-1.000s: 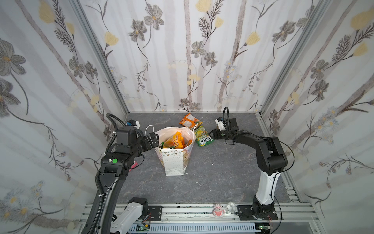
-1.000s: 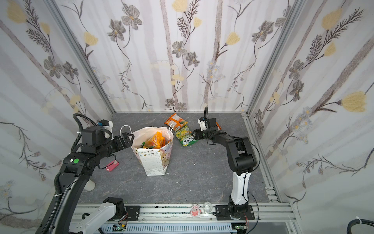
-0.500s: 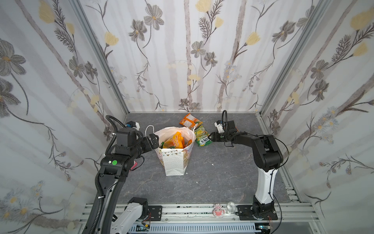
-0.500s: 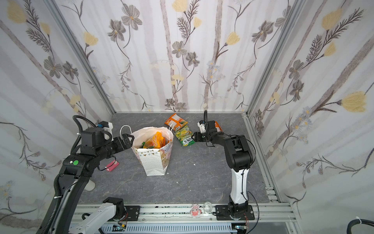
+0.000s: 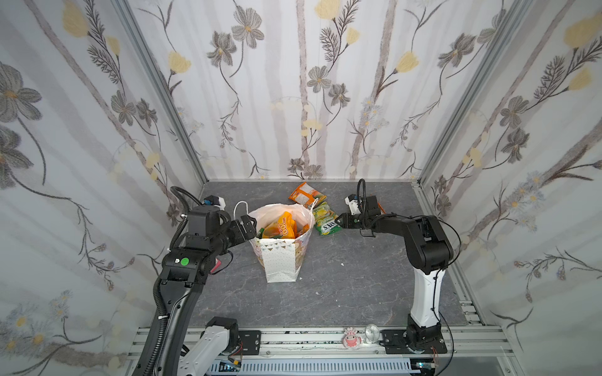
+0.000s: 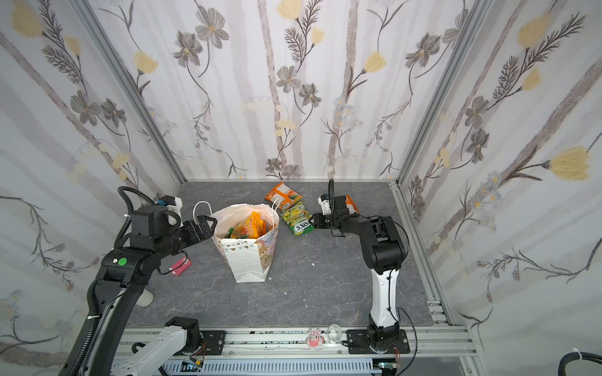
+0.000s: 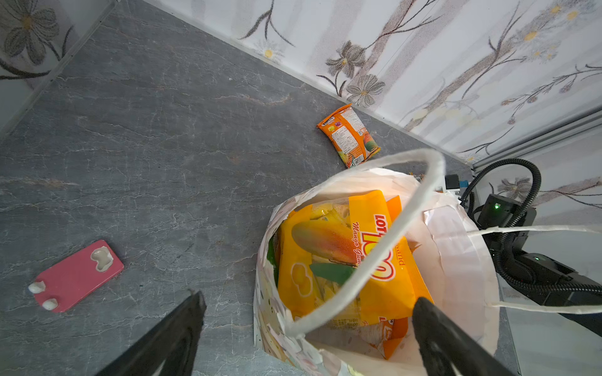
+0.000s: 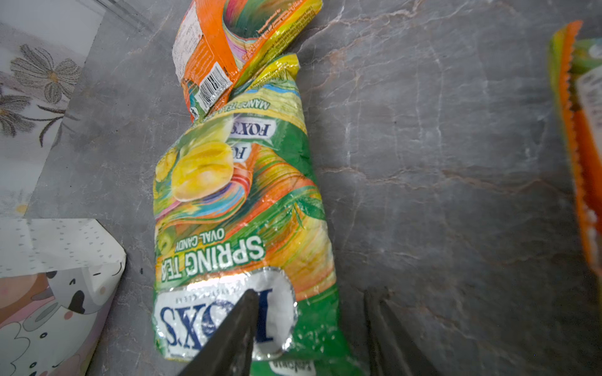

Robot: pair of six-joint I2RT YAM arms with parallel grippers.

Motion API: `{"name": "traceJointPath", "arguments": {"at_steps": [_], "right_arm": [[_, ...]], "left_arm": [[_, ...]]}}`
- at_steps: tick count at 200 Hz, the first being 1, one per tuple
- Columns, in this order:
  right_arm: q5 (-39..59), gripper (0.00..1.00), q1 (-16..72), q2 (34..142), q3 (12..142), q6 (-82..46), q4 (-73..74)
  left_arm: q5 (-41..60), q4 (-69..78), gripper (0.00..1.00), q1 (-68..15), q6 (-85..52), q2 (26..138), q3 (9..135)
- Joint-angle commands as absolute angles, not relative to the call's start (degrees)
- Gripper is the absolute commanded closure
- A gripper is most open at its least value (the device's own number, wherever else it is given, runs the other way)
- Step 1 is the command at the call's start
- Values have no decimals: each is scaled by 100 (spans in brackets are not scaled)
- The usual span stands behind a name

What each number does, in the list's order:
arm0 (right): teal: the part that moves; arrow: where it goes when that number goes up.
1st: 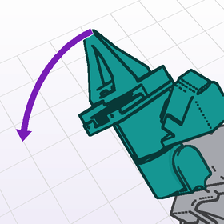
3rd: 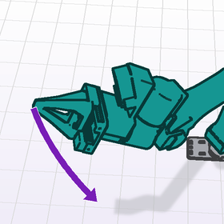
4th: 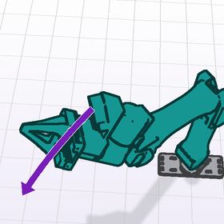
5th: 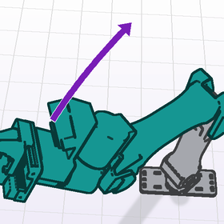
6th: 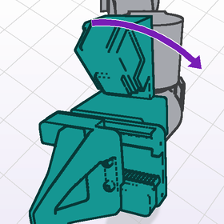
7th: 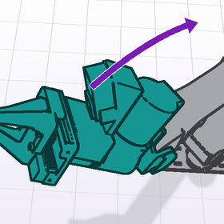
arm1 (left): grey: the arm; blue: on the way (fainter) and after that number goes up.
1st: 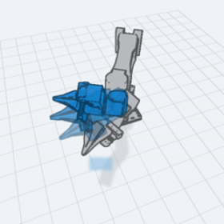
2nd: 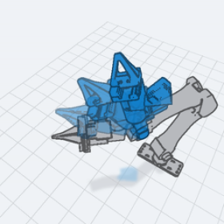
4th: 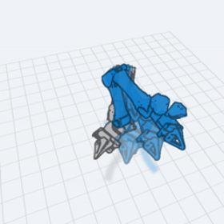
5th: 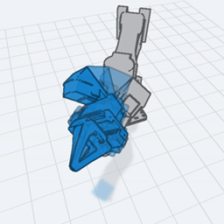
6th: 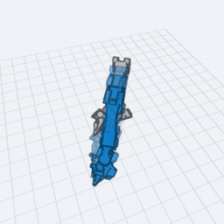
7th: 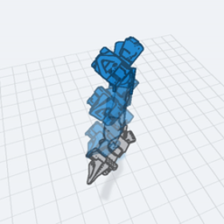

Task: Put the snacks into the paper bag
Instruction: 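Lower the open right gripper over the green Fox's Spring Tea bag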

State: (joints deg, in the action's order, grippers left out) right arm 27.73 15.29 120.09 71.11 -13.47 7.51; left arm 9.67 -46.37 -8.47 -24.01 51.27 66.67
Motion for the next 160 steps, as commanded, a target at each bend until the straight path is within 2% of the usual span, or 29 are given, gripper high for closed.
{"name": "traceJointPath", "arguments": {"at_steps": [1, 44, 56, 77, 125, 160], "right_arm": [[2851, 52, 1534, 12016, 7006, -1500, 759], [2851, 69, 1547, 12031, 6931, -1622, 891], [2865, 83, 1555, 12022, 6901, -1659, 939], [2979, 100, 1556, 11976, 6813, -1755, 1045], [3124, 100, 1545, 11470, 6274, -1901, 1265], [3214, 100, 1553, 10792, 5329, -2243, 1743]], "left_arm": [[1036, -4554, 0, -844, -2452, 5083, 6604], [1122, -4536, 0, -844, -2448, 4958, 6489], [1143, -4508, 0, -844, -2453, 4917, 6475], [1136, -4483, 0, -844, -2459, 4874, 6437], [1116, -4553, 0, -843, -2443, 4851, 6401], [1132, -4554, 0, -844, -2408, 4817, 6407]]}}
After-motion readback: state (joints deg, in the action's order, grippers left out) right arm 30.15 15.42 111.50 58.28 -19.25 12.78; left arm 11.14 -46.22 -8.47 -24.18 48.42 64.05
